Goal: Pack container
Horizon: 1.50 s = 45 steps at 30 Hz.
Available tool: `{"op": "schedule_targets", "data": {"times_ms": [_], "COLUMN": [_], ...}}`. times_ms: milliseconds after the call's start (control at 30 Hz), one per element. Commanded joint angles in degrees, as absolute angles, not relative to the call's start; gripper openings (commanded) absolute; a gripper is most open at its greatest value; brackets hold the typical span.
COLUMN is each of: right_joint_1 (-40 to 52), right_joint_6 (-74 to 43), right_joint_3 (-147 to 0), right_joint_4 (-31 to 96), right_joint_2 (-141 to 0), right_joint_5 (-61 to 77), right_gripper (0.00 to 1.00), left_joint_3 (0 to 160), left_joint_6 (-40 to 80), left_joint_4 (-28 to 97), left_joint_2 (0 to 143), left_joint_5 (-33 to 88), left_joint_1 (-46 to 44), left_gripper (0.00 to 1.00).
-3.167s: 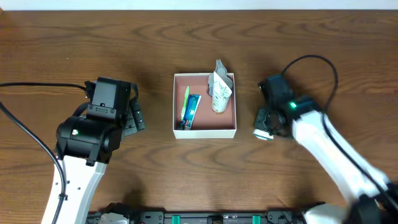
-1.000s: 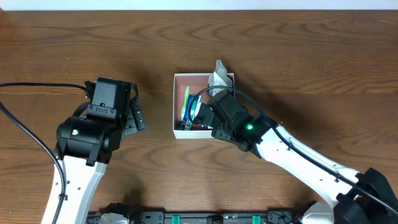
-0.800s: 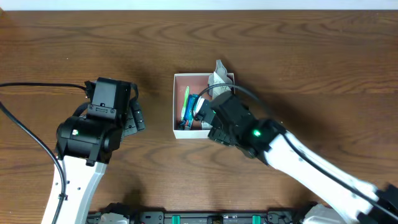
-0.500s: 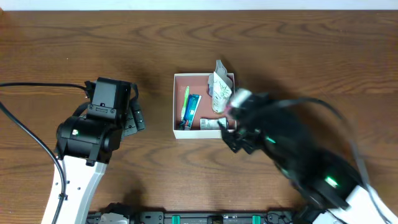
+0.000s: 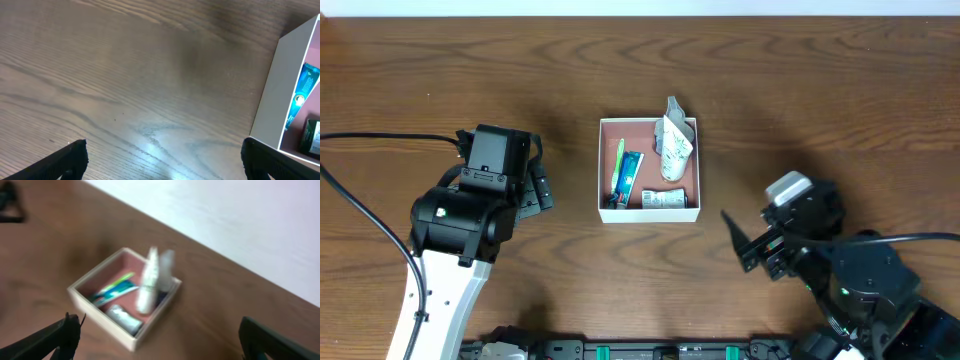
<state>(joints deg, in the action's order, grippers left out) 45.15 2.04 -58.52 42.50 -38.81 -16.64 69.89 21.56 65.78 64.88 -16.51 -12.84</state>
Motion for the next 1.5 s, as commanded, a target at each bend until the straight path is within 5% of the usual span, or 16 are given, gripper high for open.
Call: {"op": "schedule_targets", "data": {"times_ms": [0, 400, 767, 1467], "right_joint_1": [41.52, 3.22, -0.67, -1.21], "right_joint_6": [1.32, 0.86, 0.89, 0.89], "right_joint_3": [-58.06, -28.95, -10.63, -6.63], "right_joint_4": [41.95, 23.51, 23.59, 22.48], "right_joint_2": [-37.98, -21.78, -0.71, -0.32], "right_joint_5": [-25.50, 6.70, 3.88, 3.90], "right_gripper": [0.99, 0.99, 0.99, 0.99], "left_joint_3": [70.19, 70.19, 70.19, 70.19], "left_joint_6": [21.08, 21.08, 21.08, 21.08], "left_joint_4": [65.95, 65.95, 65.95, 65.95], "left_joint_2": [64.99, 64.99, 64.99, 64.99], "left_joint_5": [-17.23, -17.23, -17.23, -17.23], "left_joint_1": [-12.60, -12.60, -12.60, -12.60], "left_gripper": [0.98, 0.98, 0.98, 0.98]}}
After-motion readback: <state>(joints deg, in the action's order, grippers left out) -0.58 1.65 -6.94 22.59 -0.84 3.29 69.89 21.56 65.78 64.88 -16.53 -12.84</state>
